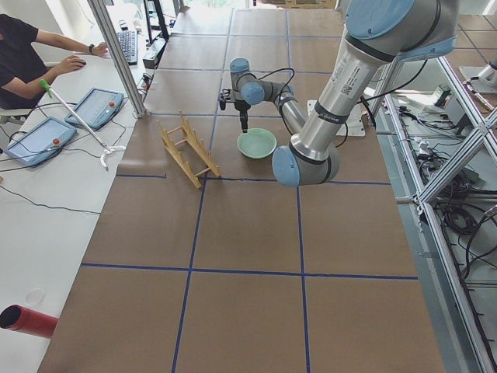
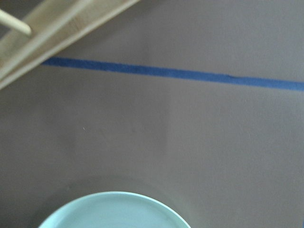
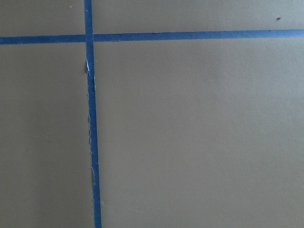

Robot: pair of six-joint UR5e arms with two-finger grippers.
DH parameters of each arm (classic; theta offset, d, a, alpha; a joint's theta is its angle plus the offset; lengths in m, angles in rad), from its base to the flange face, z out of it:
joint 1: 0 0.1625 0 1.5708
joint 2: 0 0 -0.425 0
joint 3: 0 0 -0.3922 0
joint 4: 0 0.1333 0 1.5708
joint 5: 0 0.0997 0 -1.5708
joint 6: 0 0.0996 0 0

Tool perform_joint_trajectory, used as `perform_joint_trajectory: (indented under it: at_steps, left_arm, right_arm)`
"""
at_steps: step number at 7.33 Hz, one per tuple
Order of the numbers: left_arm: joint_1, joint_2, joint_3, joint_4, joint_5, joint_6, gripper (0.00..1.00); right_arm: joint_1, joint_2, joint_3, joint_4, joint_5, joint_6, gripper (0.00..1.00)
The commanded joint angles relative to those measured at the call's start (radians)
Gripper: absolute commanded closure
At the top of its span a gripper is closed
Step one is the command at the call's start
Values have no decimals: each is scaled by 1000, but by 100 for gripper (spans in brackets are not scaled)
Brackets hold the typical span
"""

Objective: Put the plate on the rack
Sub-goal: 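Move the left gripper down over the pale green plate's rim, then close the left gripper on the plate rim and tilt it up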

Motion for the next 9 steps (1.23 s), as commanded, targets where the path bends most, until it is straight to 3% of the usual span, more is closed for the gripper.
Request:
perform_joint_trajectory:
  at_steps: [1,4,6,8,9]
  left_arm:
    - [35,-28,37,-7,28,-30,15]
    - [35,-31,58,-10,30,-22,37]
    - [44,-28,61,-11,30,-21,37]
    - [44,-26,61,-10,30,-21,61]
    - [46,-26,63,-10,30,-21,65]
  right_arm:
    - [0,0,0,0,0,0,0]
    - [0,0,0,0,0,0,0]
    - [0,0,0,0,0,0,0]
    - [0,0,0,0,0,0,0]
    - [0,0,0,0,0,0,0]
